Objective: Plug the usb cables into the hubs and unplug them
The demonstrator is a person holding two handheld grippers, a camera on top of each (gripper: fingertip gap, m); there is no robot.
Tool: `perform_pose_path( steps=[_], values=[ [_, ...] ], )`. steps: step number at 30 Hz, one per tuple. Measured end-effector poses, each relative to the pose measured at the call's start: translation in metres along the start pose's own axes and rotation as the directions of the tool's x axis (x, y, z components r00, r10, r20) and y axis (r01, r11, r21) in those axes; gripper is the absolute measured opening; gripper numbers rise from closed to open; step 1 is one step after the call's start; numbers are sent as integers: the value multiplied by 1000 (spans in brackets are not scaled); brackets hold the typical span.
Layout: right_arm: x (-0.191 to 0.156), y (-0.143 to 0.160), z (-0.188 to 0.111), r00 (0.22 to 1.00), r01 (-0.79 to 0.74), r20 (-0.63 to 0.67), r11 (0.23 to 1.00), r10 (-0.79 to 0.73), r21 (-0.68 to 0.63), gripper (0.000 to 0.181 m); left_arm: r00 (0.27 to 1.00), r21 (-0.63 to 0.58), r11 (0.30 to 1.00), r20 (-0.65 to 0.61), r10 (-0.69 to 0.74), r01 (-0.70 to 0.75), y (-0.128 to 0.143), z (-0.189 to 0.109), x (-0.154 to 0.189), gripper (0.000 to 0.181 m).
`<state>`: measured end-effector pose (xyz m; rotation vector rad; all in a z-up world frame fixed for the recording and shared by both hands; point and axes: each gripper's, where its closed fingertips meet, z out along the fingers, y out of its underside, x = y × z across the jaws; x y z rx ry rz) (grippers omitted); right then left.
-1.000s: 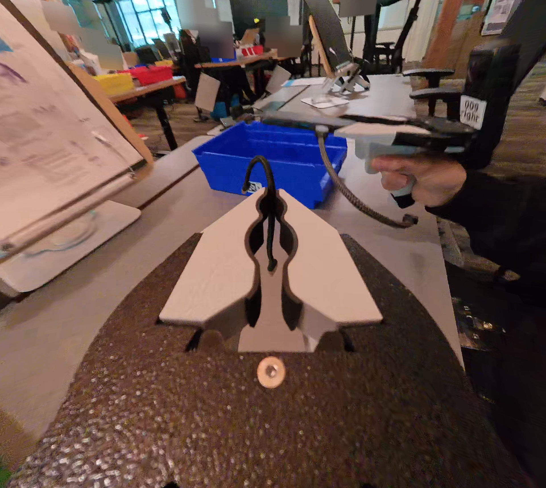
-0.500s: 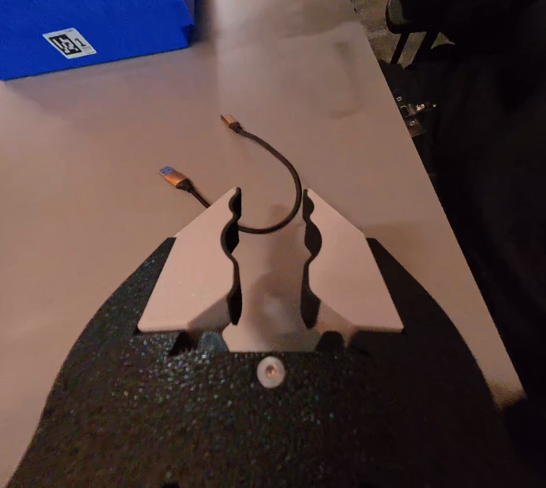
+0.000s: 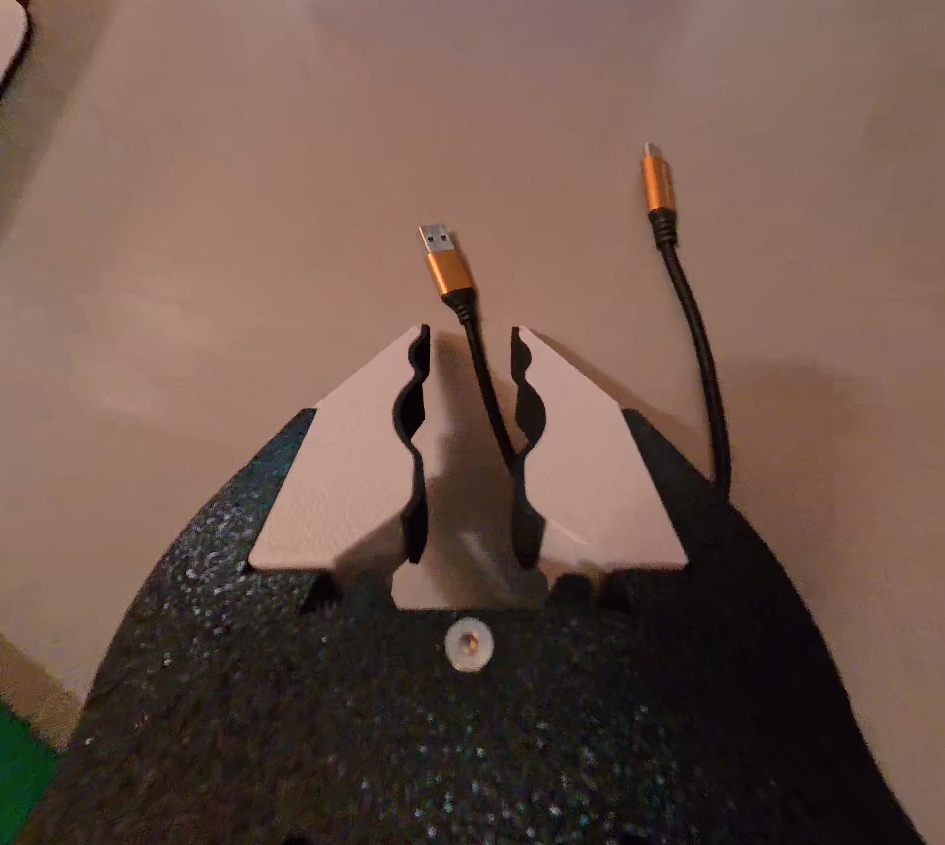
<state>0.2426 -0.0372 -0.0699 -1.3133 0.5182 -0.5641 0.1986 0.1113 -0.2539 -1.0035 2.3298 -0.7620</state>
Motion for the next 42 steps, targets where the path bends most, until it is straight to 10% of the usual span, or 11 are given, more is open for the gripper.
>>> perform_pose_path(
  steps=[4,11,23,42],
  values=[
    [0,-1,-1,1000,-7,10,1000,7,3,45,986,-4,993,-119,-115,115,2,0,11,2],
    [-2,-1,-1,1000,-3,22,1000,3,0,45,945,-65,997,-321,-63,45,28,-26,19,8],
    [-9,2,3,999,10,37,1000,-10,-10,45,946,-51,954,-159,283,-295,25,-32,17,18],
    [-11,3,4,997,-56,46,998,57,-20,45,962,70,997,-266,57,-39,20,-19,16,10]
  ],
)
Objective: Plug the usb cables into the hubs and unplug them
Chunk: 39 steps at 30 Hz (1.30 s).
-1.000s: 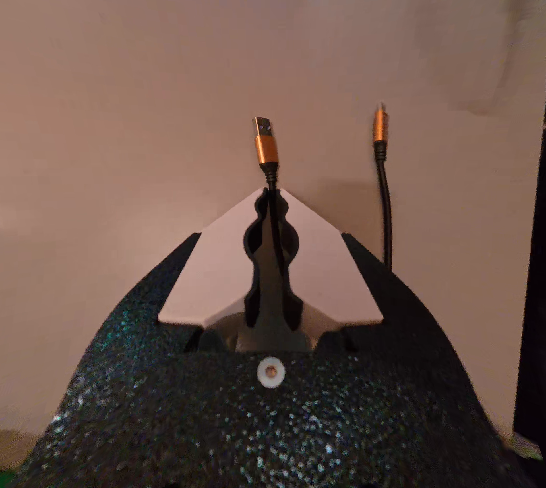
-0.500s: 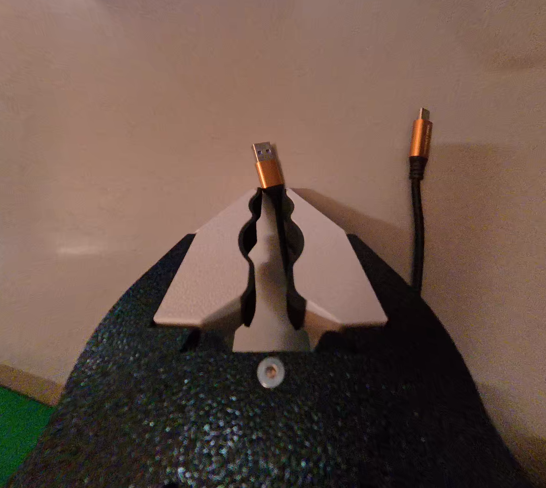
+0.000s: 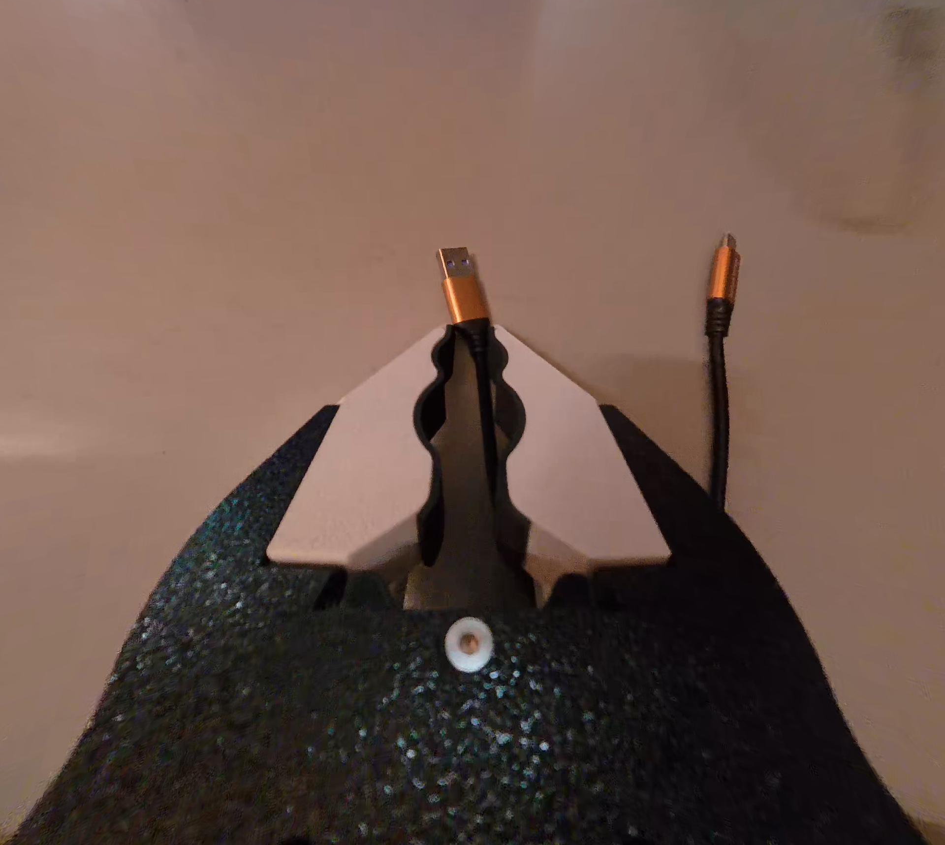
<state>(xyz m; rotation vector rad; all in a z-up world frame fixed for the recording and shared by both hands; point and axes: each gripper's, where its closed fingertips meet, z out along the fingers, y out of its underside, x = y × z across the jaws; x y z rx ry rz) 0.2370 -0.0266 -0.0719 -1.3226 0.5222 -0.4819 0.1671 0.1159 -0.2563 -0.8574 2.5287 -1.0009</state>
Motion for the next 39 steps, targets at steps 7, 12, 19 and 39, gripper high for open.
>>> perform_pose_path(
  steps=[7,12,19,39],
  values=[
    [-2,4,2,1000,21,-12,1000,-22,-22,45,999,17,999,4,-43,43,-1,2,-1,9],
    [0,4,2,999,46,-23,999,-46,-27,45,984,40,983,19,-178,177,-6,5,-5,7],
    [-7,2,1,994,97,45,995,-96,-20,45,738,305,753,-585,-335,583,-64,-72,18,6],
    [-65,27,14,961,87,266,996,-78,-21,45,802,491,731,-584,-127,474,-106,-128,41,5]
  ],
)
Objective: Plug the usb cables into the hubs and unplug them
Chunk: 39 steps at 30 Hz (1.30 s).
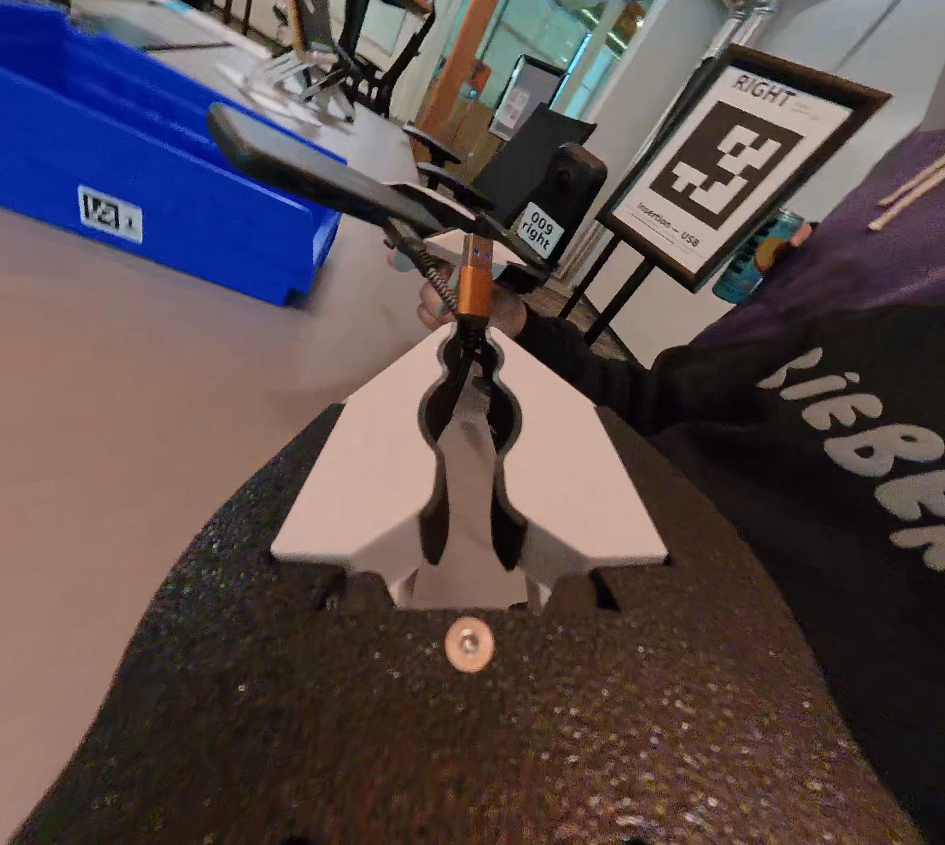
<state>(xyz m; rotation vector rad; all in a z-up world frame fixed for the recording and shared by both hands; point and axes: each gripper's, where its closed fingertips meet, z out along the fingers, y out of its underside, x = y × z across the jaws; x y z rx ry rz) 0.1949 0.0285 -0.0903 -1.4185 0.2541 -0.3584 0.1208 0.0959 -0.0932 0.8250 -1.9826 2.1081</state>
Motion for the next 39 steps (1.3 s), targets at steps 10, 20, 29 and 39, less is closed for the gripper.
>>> perform_pose_path(
  steps=[10,20,29,39],
  values=[
    [-10,-16,-2,999,44,12,998,-45,43,45,963,147,968,-150,226,-204,-11,-23,21,5],
    [6,-18,-10,1000,10,-17,999,-9,51,45,647,-105,889,648,402,-446,-38,-34,-69,6],
    [32,-25,-26,996,-88,-20,989,91,121,45,-128,-639,404,621,773,-655,-51,-22,-63,5],
    [51,-17,-35,995,-46,-85,995,53,87,45,637,-757,561,258,727,-334,96,2,-109,5]
  ],
)
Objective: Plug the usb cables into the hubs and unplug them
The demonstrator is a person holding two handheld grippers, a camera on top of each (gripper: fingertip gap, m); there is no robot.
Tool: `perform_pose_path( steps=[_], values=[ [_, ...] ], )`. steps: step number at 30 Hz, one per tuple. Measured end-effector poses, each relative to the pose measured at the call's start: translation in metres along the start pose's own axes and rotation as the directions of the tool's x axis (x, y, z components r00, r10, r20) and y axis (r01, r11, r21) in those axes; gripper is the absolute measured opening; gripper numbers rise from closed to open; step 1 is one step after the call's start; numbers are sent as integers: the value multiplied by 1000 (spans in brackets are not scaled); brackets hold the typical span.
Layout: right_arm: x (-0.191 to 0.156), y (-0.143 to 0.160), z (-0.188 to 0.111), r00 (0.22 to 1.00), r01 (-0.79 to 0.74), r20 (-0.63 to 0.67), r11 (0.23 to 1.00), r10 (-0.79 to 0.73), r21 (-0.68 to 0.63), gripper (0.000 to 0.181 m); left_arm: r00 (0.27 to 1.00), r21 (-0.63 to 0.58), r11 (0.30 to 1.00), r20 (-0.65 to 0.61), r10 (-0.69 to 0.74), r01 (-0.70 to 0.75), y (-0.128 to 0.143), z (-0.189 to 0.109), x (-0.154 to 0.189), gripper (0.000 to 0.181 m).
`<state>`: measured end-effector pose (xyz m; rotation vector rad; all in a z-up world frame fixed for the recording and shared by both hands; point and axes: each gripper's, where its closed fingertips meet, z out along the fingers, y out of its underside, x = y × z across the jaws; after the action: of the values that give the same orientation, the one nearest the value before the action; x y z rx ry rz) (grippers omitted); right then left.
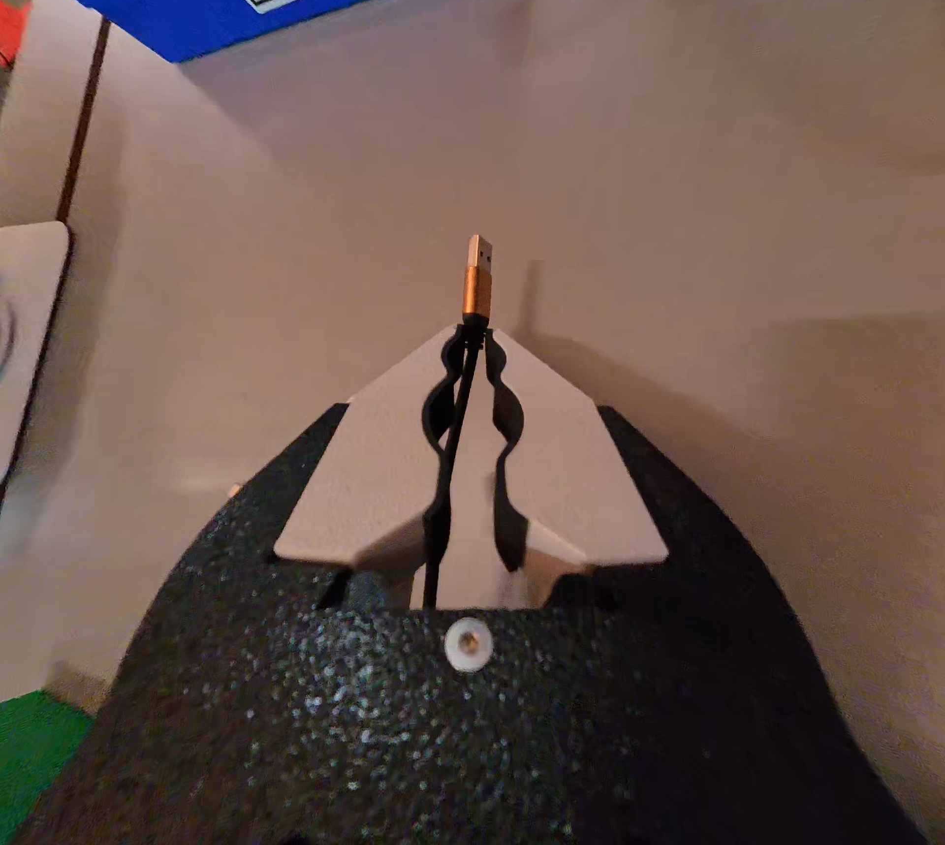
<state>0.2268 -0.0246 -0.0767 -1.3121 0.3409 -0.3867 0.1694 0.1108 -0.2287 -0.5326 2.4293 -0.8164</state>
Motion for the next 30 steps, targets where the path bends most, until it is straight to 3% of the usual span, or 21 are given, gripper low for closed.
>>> perform_pose_path(
  steps=[6,15,18,24,27,30],
  values=[
    [-1,3,2,1000,4,5,1000,-4,-11,45,980,-55,994,-172,-104,96,11,9,25,7],
    [-6,3,3,1000,22,18,1000,-21,-16,45,958,-65,977,-194,-211,202,12,14,26,26],
    [-8,4,4,1000,20,22,1000,-20,-23,45,955,-27,980,-218,-200,199,9,16,27,21],
    [-4,10,7,1000,-2,-12,998,1,-55,45,966,-26,981,-169,-194,192,4,23,24,12],
    [-6,12,8,1000,-2,-12,998,2,-57,45,950,-64,953,-82,-301,296,4,28,11,12],
    [-11,14,10,1000,3,4,998,-3,-59,45,892,64,891,-82,-444,449,-23,15,0,12]
  ],
)
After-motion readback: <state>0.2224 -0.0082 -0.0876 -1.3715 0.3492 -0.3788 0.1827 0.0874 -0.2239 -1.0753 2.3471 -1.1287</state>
